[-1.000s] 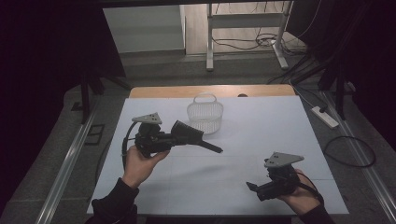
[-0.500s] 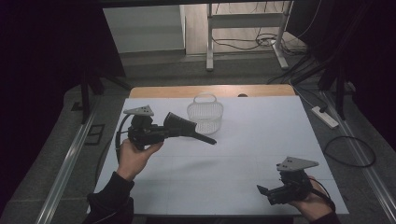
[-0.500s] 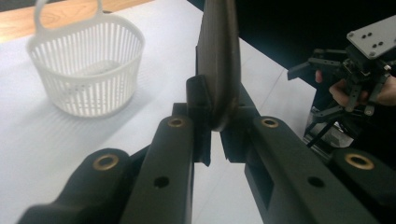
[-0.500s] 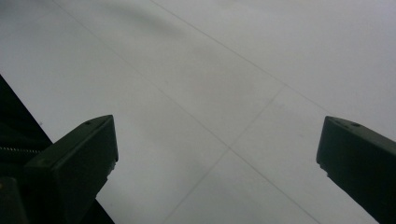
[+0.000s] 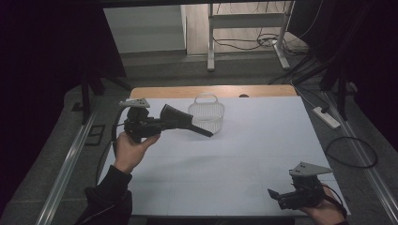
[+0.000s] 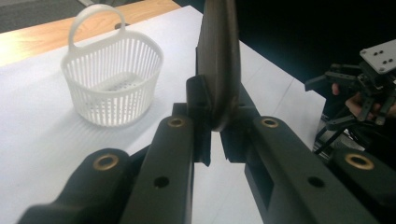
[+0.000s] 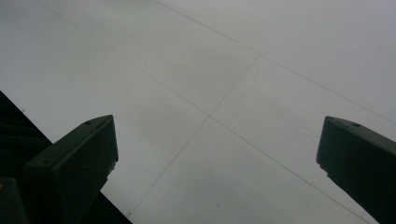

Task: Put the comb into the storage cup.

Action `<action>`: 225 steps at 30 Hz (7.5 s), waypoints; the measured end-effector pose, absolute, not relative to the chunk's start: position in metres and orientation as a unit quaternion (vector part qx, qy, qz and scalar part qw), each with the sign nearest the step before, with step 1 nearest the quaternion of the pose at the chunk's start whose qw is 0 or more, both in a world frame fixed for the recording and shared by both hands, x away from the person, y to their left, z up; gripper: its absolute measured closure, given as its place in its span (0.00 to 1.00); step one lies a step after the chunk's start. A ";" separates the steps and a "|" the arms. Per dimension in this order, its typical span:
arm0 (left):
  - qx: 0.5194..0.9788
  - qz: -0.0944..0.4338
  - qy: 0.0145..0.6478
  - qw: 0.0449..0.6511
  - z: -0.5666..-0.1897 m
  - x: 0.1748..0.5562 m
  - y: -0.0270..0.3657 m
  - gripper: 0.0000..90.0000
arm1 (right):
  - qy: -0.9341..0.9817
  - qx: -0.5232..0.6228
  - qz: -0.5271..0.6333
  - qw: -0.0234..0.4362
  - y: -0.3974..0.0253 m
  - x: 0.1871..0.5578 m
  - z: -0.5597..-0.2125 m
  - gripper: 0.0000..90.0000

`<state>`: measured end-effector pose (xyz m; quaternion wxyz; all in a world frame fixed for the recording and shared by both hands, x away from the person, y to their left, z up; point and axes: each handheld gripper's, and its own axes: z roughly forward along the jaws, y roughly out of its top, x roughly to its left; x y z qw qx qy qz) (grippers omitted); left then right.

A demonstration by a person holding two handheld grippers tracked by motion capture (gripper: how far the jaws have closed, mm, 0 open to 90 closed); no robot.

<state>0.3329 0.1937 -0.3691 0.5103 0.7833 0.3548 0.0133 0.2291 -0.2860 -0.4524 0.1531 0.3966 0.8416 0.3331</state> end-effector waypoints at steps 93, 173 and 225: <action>0.789 0.039 0.404 0.460 -0.394 0.431 0.144 0.92 | 0.829 0.420 0.326 0.174 -0.306 0.213 -0.444 0.00; 0.798 0.104 0.441 0.398 -0.458 0.446 0.134 0.31 | 0.832 0.419 0.322 0.169 -0.306 0.213 -0.445 0.01; 0.824 0.107 0.407 0.378 -0.457 0.420 0.158 0.00 | 0.828 0.421 0.327 0.172 -0.306 0.213 -0.444 0.01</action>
